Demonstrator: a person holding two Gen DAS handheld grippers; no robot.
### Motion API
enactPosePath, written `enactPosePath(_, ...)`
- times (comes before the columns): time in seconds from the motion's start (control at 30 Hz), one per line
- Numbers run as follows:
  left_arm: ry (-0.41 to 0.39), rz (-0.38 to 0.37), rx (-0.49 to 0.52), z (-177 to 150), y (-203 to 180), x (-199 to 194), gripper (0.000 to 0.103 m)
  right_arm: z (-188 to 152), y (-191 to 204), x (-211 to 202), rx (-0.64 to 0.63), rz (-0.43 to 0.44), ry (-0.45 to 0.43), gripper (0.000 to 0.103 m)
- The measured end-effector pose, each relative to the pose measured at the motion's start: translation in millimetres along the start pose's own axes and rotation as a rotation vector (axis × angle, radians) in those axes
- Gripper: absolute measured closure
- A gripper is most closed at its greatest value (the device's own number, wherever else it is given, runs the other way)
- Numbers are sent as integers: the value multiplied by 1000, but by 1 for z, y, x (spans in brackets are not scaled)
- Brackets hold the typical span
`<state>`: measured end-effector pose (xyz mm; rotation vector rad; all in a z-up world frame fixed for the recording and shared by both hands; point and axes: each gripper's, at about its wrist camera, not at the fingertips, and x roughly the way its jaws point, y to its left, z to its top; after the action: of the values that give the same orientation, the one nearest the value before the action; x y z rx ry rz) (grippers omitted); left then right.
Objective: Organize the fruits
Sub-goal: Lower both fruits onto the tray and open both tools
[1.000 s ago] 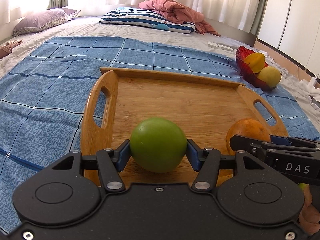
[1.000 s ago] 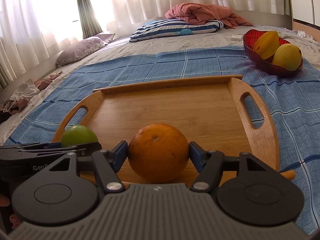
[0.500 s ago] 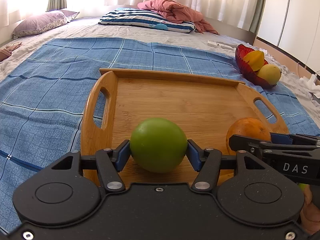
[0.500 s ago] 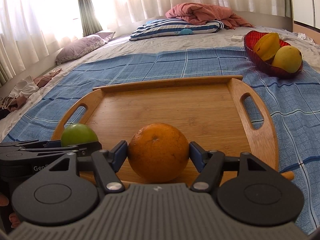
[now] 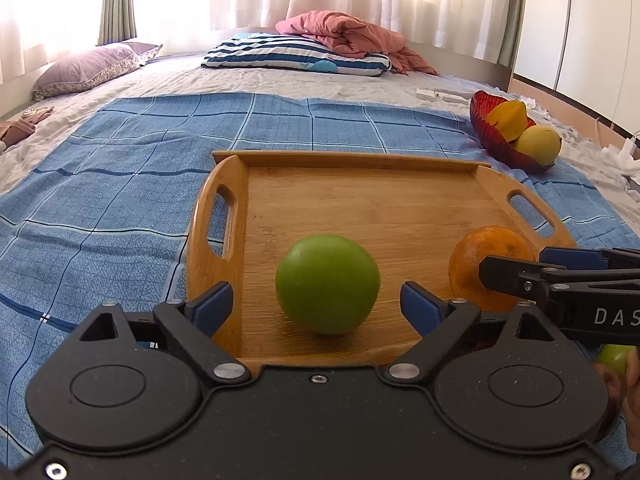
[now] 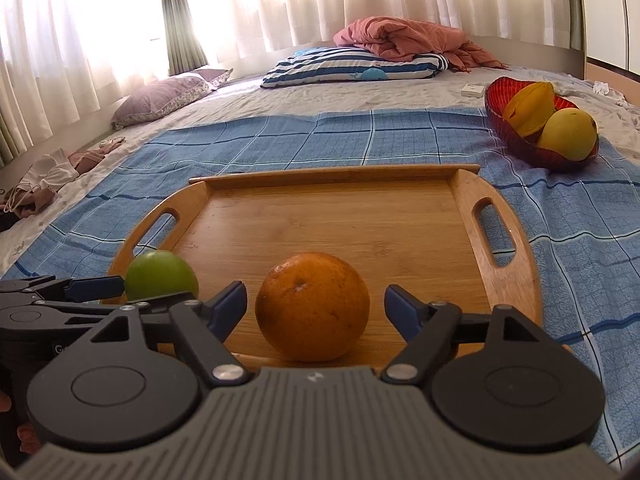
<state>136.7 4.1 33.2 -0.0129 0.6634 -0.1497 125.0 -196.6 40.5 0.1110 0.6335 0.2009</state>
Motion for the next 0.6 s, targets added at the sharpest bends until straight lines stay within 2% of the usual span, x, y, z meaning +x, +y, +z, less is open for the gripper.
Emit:
enactPosePath(0.07, -14, 0, 11, -2, -2, -6, 9, -2, 0, -7, -7, -2, -14, 14)
enactPosePath(0.4, -59, -43, -1, -23, -4, -43, 6, -21, 11, -53, -103, -57, -136, 7)
enactPosePath(0.6, -100, -85, 4, -41, -6, -63, 3, -48, 22, -79, -113, -128, -189, 6)
